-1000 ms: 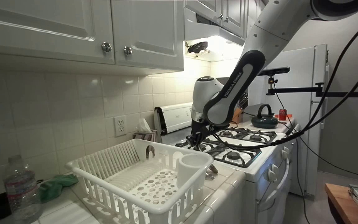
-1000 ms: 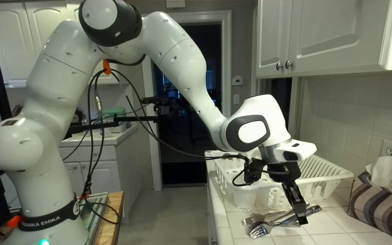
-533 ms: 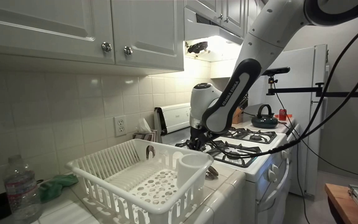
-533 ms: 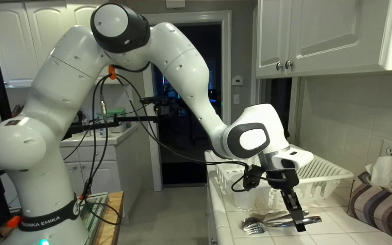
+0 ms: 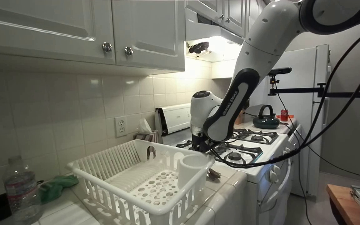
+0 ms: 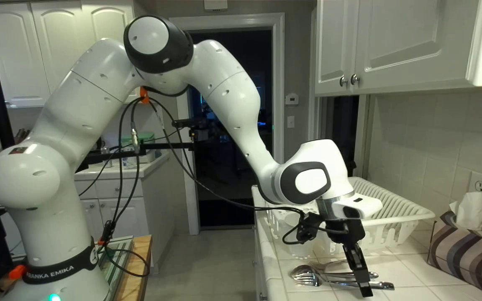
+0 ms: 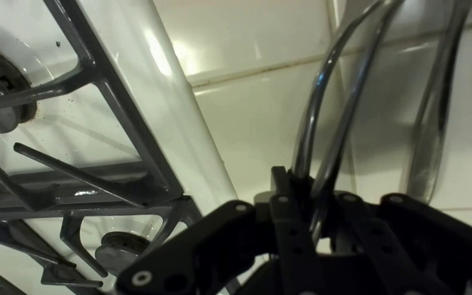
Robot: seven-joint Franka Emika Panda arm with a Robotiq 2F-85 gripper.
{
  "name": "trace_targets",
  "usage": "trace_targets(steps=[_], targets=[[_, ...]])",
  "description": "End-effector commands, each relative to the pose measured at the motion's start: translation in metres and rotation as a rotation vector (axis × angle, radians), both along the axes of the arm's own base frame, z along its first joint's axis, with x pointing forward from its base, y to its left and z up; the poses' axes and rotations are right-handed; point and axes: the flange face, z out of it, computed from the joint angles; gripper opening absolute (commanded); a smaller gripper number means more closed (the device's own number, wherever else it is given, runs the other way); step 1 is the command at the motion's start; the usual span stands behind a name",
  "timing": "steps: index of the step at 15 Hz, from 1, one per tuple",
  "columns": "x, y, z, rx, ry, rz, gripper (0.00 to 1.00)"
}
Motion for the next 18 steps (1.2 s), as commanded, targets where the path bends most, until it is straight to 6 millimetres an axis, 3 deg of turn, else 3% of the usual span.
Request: trace_targets(steps=[1, 6, 8, 16, 18], targets=[[0.007, 0.000, -0.008, -0.031, -0.007, -0.014, 0.17], [0.009, 0.002, -0.008, -0.033, -0.011, -0.005, 0.15], [0.010, 0.004, -0.001, -0.028, -0.027, -0.001, 0.42], [0.012, 0.007, 0.030, -0.028, -0.110, 0.025, 0.95], [0.009, 0.007, 0.048, -0.022, -0.146, 0.024, 1.00]])
